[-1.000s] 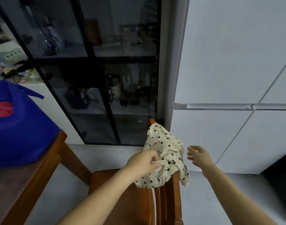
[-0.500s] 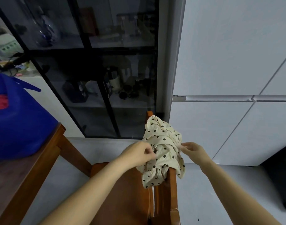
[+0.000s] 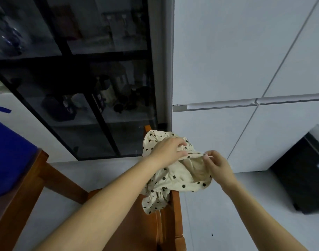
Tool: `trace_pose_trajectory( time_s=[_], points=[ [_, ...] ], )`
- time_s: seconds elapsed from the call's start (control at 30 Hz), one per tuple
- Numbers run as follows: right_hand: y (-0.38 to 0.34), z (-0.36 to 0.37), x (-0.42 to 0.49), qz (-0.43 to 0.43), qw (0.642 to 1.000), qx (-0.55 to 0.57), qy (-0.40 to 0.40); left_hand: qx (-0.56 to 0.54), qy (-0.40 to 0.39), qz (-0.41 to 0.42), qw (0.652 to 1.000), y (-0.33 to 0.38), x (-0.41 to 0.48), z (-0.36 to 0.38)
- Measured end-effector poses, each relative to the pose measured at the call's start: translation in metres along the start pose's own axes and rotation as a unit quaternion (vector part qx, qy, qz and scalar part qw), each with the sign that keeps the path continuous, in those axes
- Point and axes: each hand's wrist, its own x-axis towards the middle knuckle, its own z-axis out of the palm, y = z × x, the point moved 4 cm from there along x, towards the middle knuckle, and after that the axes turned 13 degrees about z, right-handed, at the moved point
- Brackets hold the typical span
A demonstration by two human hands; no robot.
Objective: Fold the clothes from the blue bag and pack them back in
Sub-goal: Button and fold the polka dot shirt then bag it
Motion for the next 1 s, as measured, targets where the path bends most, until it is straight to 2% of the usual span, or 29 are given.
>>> trace_pose_trajectory(
  time_s=[0.1,0.23,0.37,0.43,0.53,0.63,0.73,0.83,1.0],
  points=[
    [-0.031,-0.008,-0.012,-0.06,0.998,0.022,0.011,0.025,-0.046,0.046,0.998,0.007,0.006,0.004],
    [-0.062,-0.002,-0.019,-0.111,0.994,0.009,0.007,0.027,-0.005,0.072,0.997,0.009,0.005,-0.011],
    [-0.092,0.017,-0.024,-0.167,0.985,-0.045,-0.005,-0.078,-0.008,0.041,0.996,-0.003,-0.013,-0.034],
    [-0.112,0.032,-0.028,-0.206,0.975,-0.083,-0.009,-0.145,0.027,0.025,0.989,-0.009,-0.027,-0.052],
    [-0.146,0.061,-0.036,-0.271,0.952,-0.144,-0.019,-0.18,0.087,0.006,0.98,-0.022,-0.054,-0.077],
    [-0.175,0.095,-0.046,-0.329,0.917,-0.224,-0.016,-0.158,0.153,-0.017,0.975,-0.04,-0.09,-0.099],
    [-0.186,0.125,-0.047,-0.376,0.874,-0.305,0.03,-0.112,0.235,-0.056,0.964,-0.055,-0.13,-0.126],
    [-0.174,0.152,-0.038,-0.365,0.847,-0.384,0.045,-0.06,0.301,-0.09,0.948,-0.063,-0.173,-0.158],
    [-0.149,0.197,-0.033,-0.286,0.842,-0.457,-0.034,0.002,0.34,-0.182,0.923,-0.078,-0.248,-0.184]
  ],
)
